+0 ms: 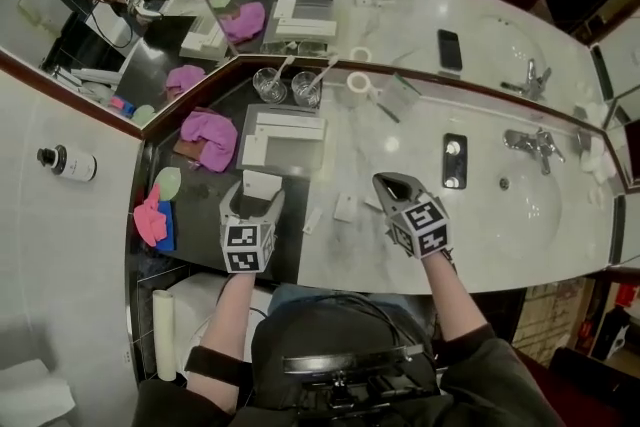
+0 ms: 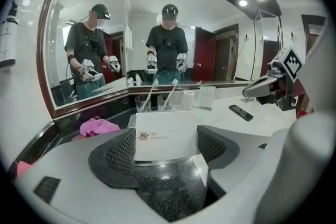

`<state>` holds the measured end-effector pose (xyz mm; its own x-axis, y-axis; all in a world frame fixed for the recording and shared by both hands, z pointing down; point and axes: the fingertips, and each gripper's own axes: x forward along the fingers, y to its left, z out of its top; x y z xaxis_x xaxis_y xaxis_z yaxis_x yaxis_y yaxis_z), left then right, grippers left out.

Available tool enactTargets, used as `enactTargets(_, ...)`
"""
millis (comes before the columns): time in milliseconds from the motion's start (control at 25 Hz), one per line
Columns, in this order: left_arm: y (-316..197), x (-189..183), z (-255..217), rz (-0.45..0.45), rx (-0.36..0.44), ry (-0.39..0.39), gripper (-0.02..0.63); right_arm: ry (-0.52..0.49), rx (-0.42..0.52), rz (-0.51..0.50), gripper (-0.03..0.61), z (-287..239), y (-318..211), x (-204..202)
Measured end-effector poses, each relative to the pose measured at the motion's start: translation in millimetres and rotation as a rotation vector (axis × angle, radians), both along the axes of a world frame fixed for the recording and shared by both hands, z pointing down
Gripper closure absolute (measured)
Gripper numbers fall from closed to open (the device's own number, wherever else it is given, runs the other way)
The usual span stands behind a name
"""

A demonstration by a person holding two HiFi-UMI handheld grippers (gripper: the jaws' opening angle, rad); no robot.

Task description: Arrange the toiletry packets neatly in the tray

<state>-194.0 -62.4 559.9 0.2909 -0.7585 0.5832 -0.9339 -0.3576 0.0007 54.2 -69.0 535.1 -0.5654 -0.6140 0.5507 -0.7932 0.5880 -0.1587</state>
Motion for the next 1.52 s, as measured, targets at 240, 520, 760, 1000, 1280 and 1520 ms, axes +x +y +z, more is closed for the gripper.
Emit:
enactTargets(240, -12, 2, -42, 0.058, 0.087, 0.003, 0.247, -0.008, 0.008, -0.009, 0.563, -3, -4, -5)
enactTargets(520, -29, 49, -51, 0.402, 0.091, -0.125, 0.247, -0.013, 0.01, -0.012, 0.563, -5, -2, -18)
enactTargets(760, -38, 89, -22, 0.696, 0.02, -0.223, 0.247, -0.025, -0.017, 0.015, 0.563, -5, 4, -29)
enactTargets(1000, -42, 113, 14, 0.961, -0.07, -0.329, 0.245, -0.036, -0.032, 0.062, 0.563, 4, 6, -36)
enactTargets(1280, -43, 116, 62, 1.235, -0.173, -0.477, 0.245, -0.055, -0.051, 0.101, 0.563, 23, 4, -49)
enactTargets(1520, -53, 121, 92, 1.306, -0.245, -0.506, 0.245, -0.072, -0.069, 0.142, 0.563, 38, 5, -54)
